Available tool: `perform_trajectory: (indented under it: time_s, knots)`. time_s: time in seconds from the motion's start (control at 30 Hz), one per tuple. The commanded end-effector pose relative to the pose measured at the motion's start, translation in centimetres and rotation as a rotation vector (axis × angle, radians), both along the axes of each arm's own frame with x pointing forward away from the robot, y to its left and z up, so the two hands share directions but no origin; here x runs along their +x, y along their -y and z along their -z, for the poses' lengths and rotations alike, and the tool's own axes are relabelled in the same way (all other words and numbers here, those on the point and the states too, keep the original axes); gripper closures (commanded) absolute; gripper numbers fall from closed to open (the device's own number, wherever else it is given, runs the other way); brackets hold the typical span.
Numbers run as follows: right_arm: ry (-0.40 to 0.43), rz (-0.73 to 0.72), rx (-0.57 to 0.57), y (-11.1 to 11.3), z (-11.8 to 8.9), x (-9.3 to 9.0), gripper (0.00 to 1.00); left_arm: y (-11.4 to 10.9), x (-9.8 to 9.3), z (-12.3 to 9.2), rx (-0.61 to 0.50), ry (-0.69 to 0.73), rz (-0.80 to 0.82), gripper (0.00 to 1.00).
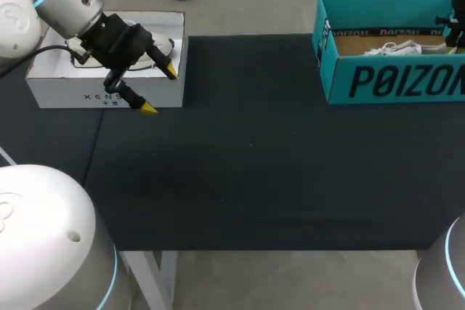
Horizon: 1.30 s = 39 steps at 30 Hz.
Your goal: Take the shoe out of the shoebox, open the shoe tongue, remove and reinsert the insole, then place the shoe into the shoebox
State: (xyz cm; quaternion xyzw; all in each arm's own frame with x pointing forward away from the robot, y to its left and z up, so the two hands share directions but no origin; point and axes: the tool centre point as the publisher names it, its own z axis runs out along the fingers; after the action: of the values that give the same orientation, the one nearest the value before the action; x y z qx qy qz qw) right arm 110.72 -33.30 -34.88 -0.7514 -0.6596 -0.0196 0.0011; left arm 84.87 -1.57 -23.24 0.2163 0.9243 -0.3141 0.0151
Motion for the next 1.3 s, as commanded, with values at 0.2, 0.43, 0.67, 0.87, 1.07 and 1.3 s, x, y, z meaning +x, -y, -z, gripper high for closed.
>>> perform_trajectory:
  time_s: [0.2,0.43,0.67,0.87,1.07,1.3]
  knots:
    - [-0.008,-0.017,-0.011,-0.9,0.2,-0.1,1.0,0.0,0.0,0.0,0.003,0.0,0.0,0.0]
    - [-0.002,-0.02,-0.019,-1.3,-0.2,-0.6,1.0,0.0,0.0,0.0,0.003,0.0,0.0,0.0]
    - [0.023,0.002,-0.039,-1.7,-1.4,-1.4,0.0,0.0,0.0,0.0,0.003,0.0,0.0,0.0]
    - [0.073,0.001,-0.039,-2.1,-4.2,-2.2,0.0,0.0,0.0,0.0,0.003,0.0,0.0,0.0]
    - [0.107,-0.011,-0.044,-2.8,-7.5,-2.7,0.0,0.0,0.0,0.0,0.003,0.0,0.0,0.0]
    - [0.137,-0.038,-0.053,-4.5,-11.5,-4.1,0.0,0.0,0.0,0.0,0.003,0.0,0.0,0.0]
